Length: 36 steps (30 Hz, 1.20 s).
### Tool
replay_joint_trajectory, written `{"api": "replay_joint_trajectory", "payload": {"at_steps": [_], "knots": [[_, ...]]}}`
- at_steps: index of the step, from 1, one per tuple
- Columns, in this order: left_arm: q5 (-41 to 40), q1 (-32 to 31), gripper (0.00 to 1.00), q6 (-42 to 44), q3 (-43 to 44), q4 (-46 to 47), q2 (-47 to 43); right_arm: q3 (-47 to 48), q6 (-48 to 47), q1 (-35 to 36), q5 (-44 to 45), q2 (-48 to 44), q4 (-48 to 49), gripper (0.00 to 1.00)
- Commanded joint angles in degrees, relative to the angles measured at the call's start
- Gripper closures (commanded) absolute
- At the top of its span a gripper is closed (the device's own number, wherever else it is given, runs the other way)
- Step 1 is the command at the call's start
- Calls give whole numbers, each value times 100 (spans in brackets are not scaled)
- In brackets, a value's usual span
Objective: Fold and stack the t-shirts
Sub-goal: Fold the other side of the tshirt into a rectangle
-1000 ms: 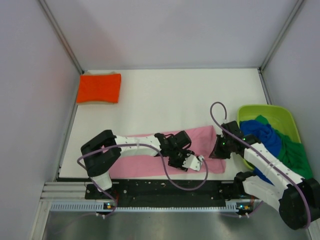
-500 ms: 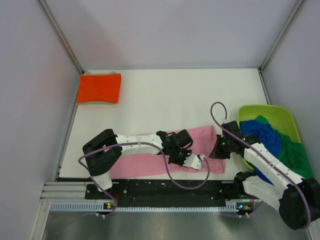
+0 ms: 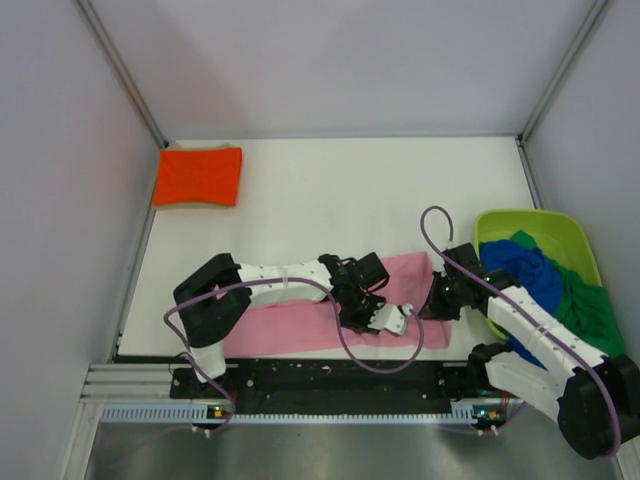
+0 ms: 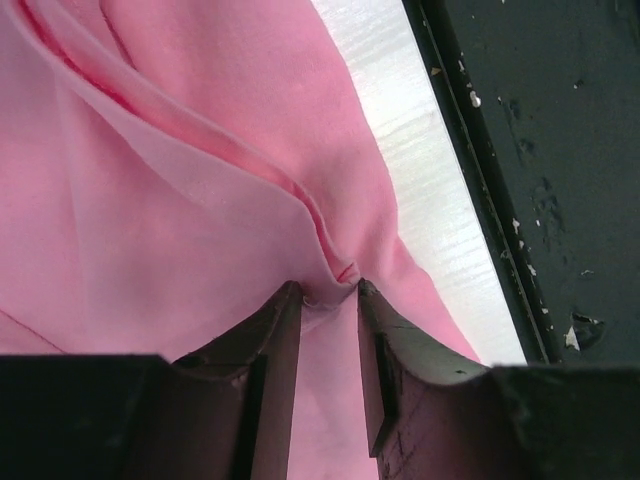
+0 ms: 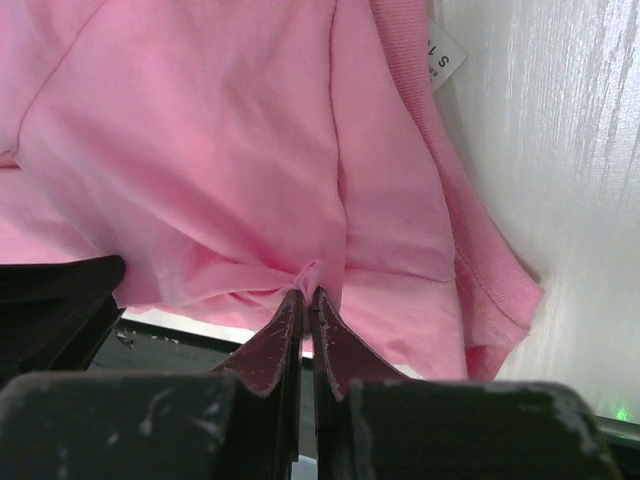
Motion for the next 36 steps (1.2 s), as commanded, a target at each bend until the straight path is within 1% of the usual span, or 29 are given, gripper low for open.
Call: {"api": "replay_joint_trajectory", "payload": {"at_steps": [1, 3, 6, 8, 10, 12, 15, 18, 20, 23, 24, 25, 27, 30, 33, 36], "knots": [[295, 23, 66, -167, 368, -114, 279, 4, 33, 23, -5, 33, 21, 100], [400, 23, 66, -298, 430, -105, 393, 4, 33, 24, -5, 33, 21, 100], [524, 14, 72, -395, 526, -149, 464, 4, 24, 15, 4, 32, 21, 100], [611, 14, 72, -370, 571, -263, 421, 4, 24, 23, -5, 33, 21, 100], [717, 23, 68, -317, 580, -360, 307, 13, 24, 24, -5, 24, 21, 100], [744, 23, 60, -264, 553, -395, 175, 4, 24, 23, -5, 33, 21, 100], [595, 23, 60, -255, 518, -369, 122, 13, 24, 15, -5, 41, 21, 100], [349, 23, 67, -246, 527, -369, 192, 13, 7, 24, -22, 24, 21, 100], [252, 31, 76, -334, 518, -342, 201, 13, 6, 15, -22, 32, 21, 100], [445, 31, 87, -325, 544, -456, 52, 13, -2, 32, -22, 24, 21, 100], [445, 31, 96, -334, 544, -465, -10, 13, -2, 24, -22, 24, 21, 100], [410, 31, 100, -299, 544, -483, -45, 13, -2, 15, -22, 24, 21, 100], [375, 66, 100, -220, 553, -597, -115, 13, -2, 24, -48, 24, 21, 100], [541, 207, 100, -53, 615, -851, -177, 30, 24, 24, -189, -3, -75, 100], [550, 277, 100, 52, 518, -887, -160, 4, 111, 67, -382, -81, -199, 100], [612, 286, 100, 70, 448, -879, -20, -136, 208, 173, -593, 41, -147, 100]]}}
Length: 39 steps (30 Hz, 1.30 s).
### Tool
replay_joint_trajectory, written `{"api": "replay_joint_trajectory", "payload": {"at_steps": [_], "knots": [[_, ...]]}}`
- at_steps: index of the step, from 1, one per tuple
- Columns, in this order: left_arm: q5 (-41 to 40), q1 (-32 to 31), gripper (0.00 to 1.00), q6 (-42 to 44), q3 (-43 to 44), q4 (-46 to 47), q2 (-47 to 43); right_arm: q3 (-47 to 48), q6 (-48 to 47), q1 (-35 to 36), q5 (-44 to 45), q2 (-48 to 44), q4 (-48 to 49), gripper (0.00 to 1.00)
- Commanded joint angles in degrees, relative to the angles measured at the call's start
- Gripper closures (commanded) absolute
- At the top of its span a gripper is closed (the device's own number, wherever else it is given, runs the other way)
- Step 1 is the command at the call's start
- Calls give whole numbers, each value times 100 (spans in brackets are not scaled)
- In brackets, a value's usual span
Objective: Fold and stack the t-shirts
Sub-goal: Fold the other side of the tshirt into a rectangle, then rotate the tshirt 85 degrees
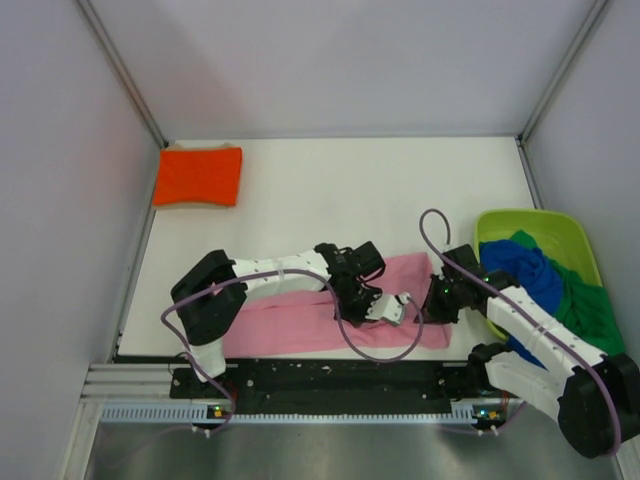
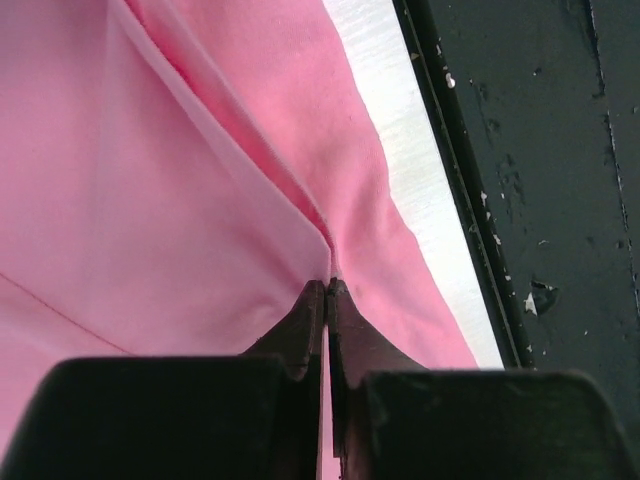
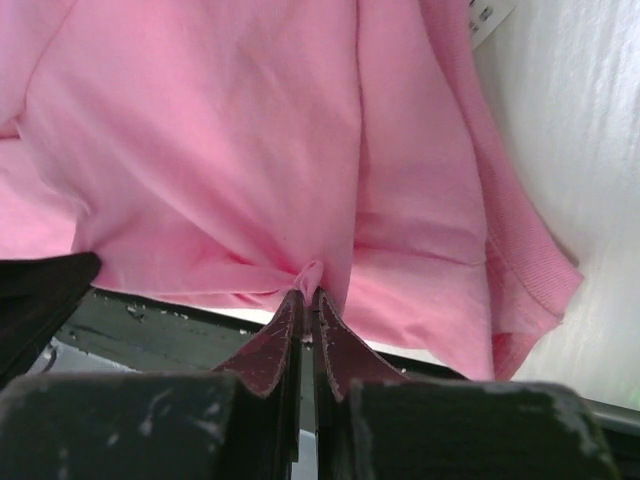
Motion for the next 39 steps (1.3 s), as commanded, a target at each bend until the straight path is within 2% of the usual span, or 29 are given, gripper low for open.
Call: {"api": "replay_joint_trajectory", "payload": {"at_steps": [1, 3, 5, 6, 7, 9, 11, 13, 15, 17, 18, 23, 28, 31, 33, 34, 36, 37, 39], "knots": [[253, 52, 100, 171, 37, -186, -11, -150, 163, 199, -294, 63, -22, 100], [280, 44, 97, 188, 54, -229, 69, -150, 198, 226, -259, 107, -48, 92], [359, 52, 83, 232, 81, -317, 87, -71, 242, 226, -180, 3, -170, 63], [429, 52, 70, 241, 89, -370, 69, 95, 198, 234, -67, -50, -371, 52], [490, 44, 61, 285, 124, -466, 34, 357, 120, 235, 195, -103, -599, 47], [640, 52, 48, 381, 230, -712, -71, 1086, -56, 234, 811, -147, -934, 41], [736, 79, 45, 469, 344, -896, -255, 1623, -180, 226, 1216, -60, -892, 39], [824, 201, 44, 601, 493, -1134, -466, 1879, -311, 226, 1349, 272, -612, 48], [825, 447, 47, 645, 511, -1231, -616, 1898, -443, 226, 1358, 755, -278, 69], [676, 754, 53, 541, 468, -1170, -687, 1854, -549, 235, 1515, 1247, 47, 94], [588, 921, 55, 470, 450, -1170, -704, 1845, -619, 235, 1612, 1528, 223, 100], [133, 2124, 56, -22, 126, -1012, -985, 2178, -769, 165, 1920, 2934, 848, 100], [-668, 3275, 56, -40, -744, -775, -1766, 3240, -1155, -248, 2140, 4490, 884, 100], [-1098, 3970, 57, 12, -1184, -687, -2276, 4687, -1357, -398, 1913, 5588, 788, 100], [-1319, 4445, 57, 74, -1377, -617, -2461, 6057, -1419, -416, 1658, 6607, 551, 100], [-1389, 4638, 57, 100, -1439, -599, -2540, 7091, -1463, -416, 1500, 6985, 410, 100], [-1512, 4999, 57, 144, -1554, -564, -2576, 8492, -1490, -416, 1167, 7646, -10, 100], [-1600, 5157, 58, 144, -1615, -529, -2559, 8995, -1498, -416, 1087, 7831, -204, 100], [-1820, 5430, 58, 153, -1747, -424, -2506, 9097, -1577, -407, 1059, 7702, -294, 100]]}}
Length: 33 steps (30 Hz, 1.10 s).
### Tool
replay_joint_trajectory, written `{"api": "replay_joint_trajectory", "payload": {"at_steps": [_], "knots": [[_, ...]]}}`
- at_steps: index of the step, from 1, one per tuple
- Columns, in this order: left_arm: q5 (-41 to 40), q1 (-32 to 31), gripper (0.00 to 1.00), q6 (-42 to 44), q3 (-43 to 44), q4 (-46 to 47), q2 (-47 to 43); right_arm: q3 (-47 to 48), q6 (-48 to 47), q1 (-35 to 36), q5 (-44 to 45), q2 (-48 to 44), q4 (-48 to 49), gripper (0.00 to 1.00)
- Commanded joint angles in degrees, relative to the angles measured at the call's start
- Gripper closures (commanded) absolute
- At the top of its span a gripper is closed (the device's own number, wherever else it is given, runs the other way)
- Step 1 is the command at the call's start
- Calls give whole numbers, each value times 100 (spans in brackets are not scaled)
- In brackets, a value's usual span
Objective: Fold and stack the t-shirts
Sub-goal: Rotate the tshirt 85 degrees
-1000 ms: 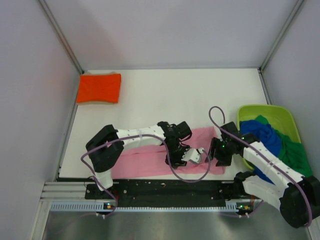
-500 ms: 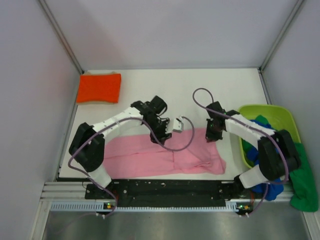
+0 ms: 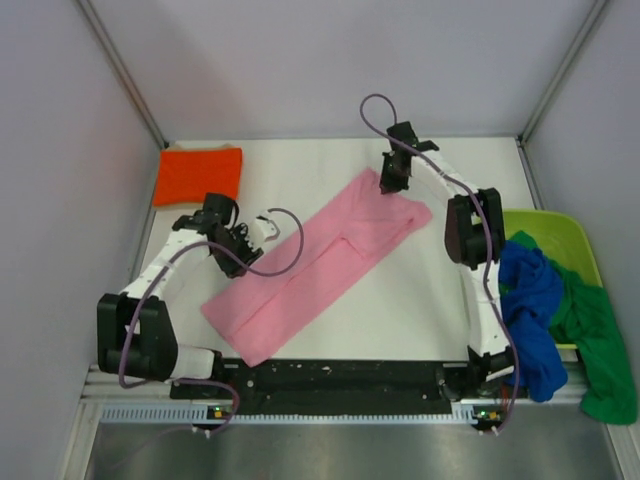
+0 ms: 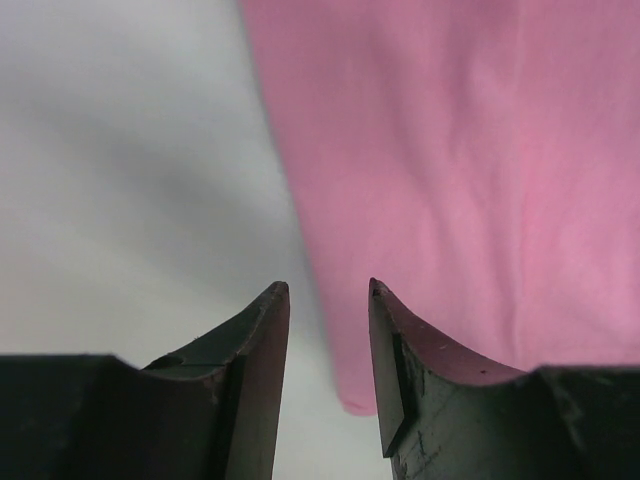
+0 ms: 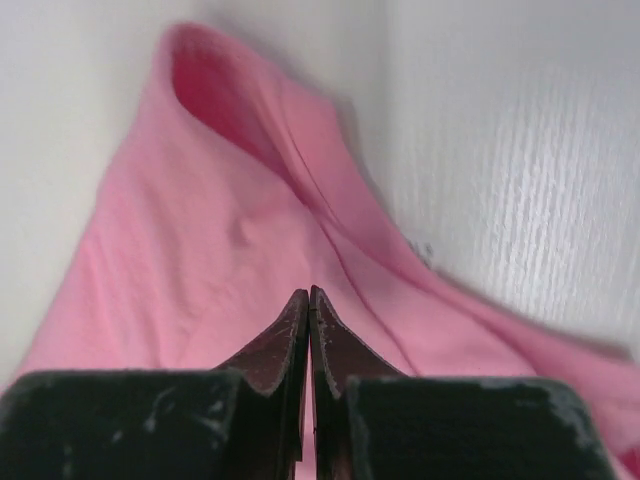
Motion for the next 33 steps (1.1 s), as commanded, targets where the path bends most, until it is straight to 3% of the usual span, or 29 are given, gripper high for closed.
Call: {"api": "replay_joint_trajectory", "payload": {"at_steps": [1, 7, 12, 15, 18, 20, 23, 25, 27, 29, 33], "knots": [[-537, 580, 58, 112, -285, 322, -2, 571, -292, -7, -174, -280, -454, 100], [-845, 987, 58, 120, -505, 735, 429, -1520, -609, -25, 469, -1503, 3, 100], [-443, 995, 59, 375, -917, 736, 667, -1884, -583, -209, 48, -1118, 144, 100], [58, 926, 58, 612, -1225, 420, 474, -1288, -592, -332, -496, -434, 127, 100], [489, 488, 56, 814, -1559, 43, 185, -25, -504, -516, -717, 348, 30, 100], [831, -179, 54, 728, -1709, -204, -35, 995, -303, -622, -1006, 867, -49, 100], [1490, -1778, 52, 271, -1552, -293, -369, 2428, -21, -640, -1507, 1396, -23, 100], [1825, -2473, 49, 121, -1228, -432, -528, 2721, -168, -605, -1788, 1231, 126, 86], [1888, -2678, 46, 120, -893, -626, -651, 2478, -659, -587, -1938, 610, 205, 62], [1801, -2670, 42, 173, -708, -705, -818, 1733, -1213, -587, -2001, -207, 249, 48], [1651, -2713, 36, 480, -882, -425, -1222, -1041, -2276, -447, -2385, -2333, 1248, 40]]}}
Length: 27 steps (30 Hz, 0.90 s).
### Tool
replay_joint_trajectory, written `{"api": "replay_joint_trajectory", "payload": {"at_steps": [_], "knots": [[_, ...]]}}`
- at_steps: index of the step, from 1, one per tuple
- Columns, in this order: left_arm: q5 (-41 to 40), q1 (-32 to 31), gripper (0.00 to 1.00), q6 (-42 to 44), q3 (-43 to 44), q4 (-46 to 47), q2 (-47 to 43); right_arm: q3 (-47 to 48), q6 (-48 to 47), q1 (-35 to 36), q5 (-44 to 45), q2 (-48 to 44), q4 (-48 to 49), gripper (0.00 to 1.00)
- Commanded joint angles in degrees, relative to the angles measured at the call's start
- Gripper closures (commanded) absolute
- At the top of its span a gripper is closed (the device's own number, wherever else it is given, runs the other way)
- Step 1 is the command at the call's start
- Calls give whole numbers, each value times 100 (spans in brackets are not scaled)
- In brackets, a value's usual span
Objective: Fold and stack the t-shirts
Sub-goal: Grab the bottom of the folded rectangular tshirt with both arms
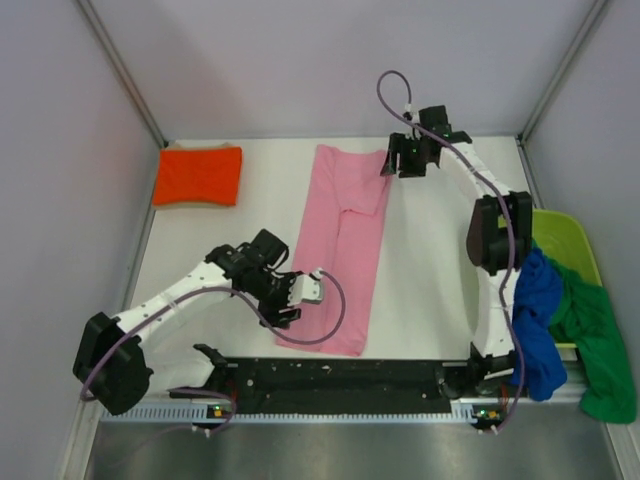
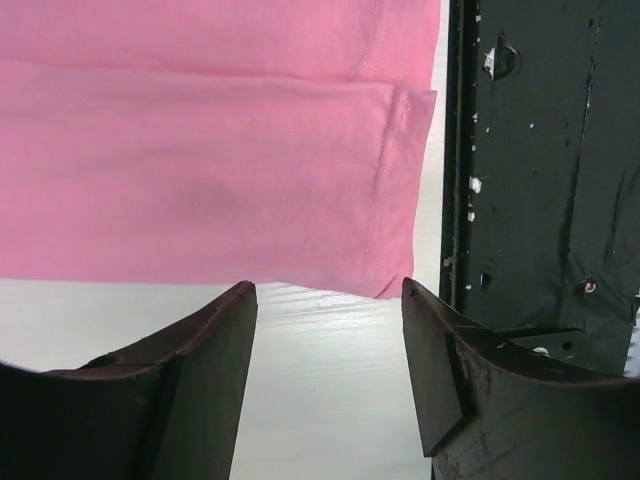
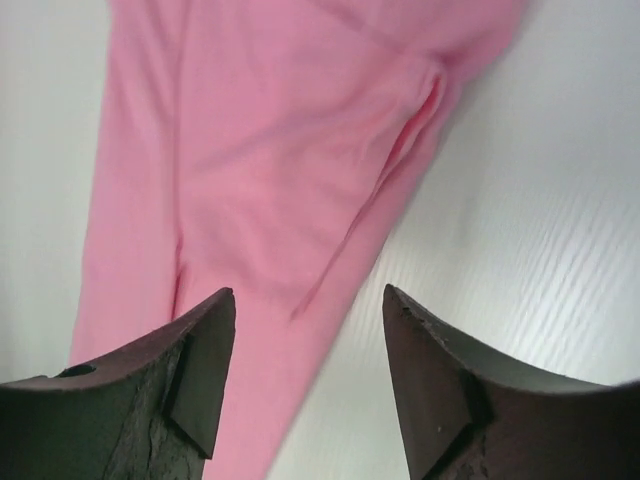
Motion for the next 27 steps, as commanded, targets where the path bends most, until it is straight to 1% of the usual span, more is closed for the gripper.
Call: {"api": "replay_joint_trajectory", "payload": {"at_steps": [1, 3, 4, 6, 7, 8, 9, 10, 12, 13, 14, 15, 16, 17, 20, 22, 24, 26, 27], "knots": [[188, -47, 36, 395, -76, 43, -475, -2657, -1478, 270, -841, -2961, 1422, 39], [285, -117, 35, 703, -226, 79, -546, -4275, -2276, 629, -1185, -4078, 2319, 37], [329, -161, 34, 861, -305, 79, -590, -5049, -2863, 831, -1386, -4640, 2602, 36], [486, -196, 34, 1361, -480, -70, -616, -6228, -4146, 1235, -1983, -5625, 2701, 34], [522, -240, 33, 1485, -594, -71, -625, -6687, -4639, 1455, -2230, -6091, 2666, 32], [540, -284, 33, 1556, -717, -45, -651, -7153, -4888, 1658, -2354, -6470, 2657, 28], [523, -328, 33, 1644, -823, -9, -686, -7540, -4969, 1912, -2381, -6857, 2657, 27], [470, -372, 33, 1697, -954, 61, -730, -7788, -5109, 2158, -2381, -7217, 2527, 27], [304, -416, 33, 1759, -1183, 219, -801, -8123, -5495, 2825, -2181, -7527, 1948, 27], [198, -425, 33, 1759, -1289, 298, -827, -8263, -5627, 3150, -1918, -7581, 1693, 27], [58, -451, 34, 1741, -1446, 420, -836, -8456, -5768, 3658, -1655, -7581, 1534, 28], [-30, -469, 34, 1672, -1518, 535, -827, -8589, -5856, 3890, -1313, -7503, 1541, 29], [-136, -486, 35, 1610, -1623, 623, -810, -8738, -5936, 4344, -1048, -7407, 1637, 30], [-224, -495, 36, 1540, -1667, 693, -784, -8852, -5963, 4654, -750, -7266, 1803, 31], [-339, -504, 40, 1338, -1712, 747, -652, -9090, -5980, 5200, -256, -6774, 2427, 34], [-313, -513, 44, 1206, -1729, 825, -608, -9213, -5945, 5315, -97, -6572, 2997, 35], [-278, -531, 52, 1126, -1756, 887, -564, -9232, -5954, 5394, 18, -6387, 3202, 41], [-330, -583, 64, 986, -1703, 870, -555, -9188, -6164, 5552, 9, -6185, 3115, 51], [-321, -609, 71, 942, -1651, 696, -564, -9205, -6243, 5649, 9, -6080, 3097, 57]]}}
